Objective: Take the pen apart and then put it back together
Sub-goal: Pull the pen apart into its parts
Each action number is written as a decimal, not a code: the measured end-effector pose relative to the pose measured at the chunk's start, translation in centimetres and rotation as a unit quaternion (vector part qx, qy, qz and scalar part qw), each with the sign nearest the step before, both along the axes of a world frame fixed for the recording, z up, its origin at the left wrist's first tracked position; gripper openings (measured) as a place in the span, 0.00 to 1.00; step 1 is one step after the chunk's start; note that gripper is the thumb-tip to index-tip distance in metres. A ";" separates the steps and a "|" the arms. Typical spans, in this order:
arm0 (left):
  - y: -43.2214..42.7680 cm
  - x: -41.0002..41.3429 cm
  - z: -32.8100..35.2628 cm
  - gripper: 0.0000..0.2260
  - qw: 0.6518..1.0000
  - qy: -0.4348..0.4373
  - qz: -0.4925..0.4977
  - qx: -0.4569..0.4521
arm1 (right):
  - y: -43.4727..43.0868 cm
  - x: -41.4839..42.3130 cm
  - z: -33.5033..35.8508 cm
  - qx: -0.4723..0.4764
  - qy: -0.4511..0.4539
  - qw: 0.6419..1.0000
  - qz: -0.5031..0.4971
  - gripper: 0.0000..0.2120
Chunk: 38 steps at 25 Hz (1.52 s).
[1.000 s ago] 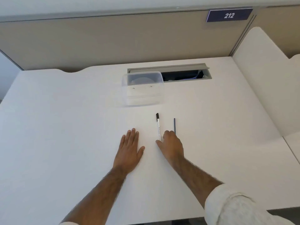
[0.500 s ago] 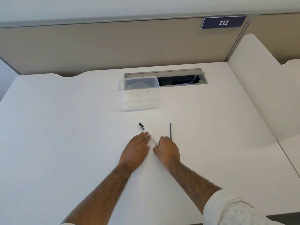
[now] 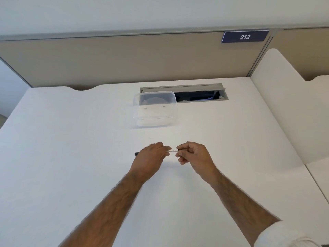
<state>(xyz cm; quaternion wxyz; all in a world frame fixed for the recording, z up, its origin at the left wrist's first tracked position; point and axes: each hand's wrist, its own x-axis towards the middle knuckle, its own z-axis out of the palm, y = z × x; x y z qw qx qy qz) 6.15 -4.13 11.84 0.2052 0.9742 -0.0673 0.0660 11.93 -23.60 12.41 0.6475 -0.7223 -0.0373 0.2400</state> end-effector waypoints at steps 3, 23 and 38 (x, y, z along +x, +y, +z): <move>0.2 0.1 1.1 0.12 0.999 0.040 0.004 -0.026 | 0.1 0.1 0.5 0.040 0.020 0.999 -0.005 0.06; 0.1 2.5 3.9 0.13 0.986 0.158 0.012 -0.050 | 0.8 1.1 0.0 -0.039 -0.079 0.996 -0.007 0.07; -0.3 2.9 4.0 0.09 0.993 0.118 0.032 0.000 | 0.9 0.7 -0.4 -0.063 -0.097 0.993 0.005 0.09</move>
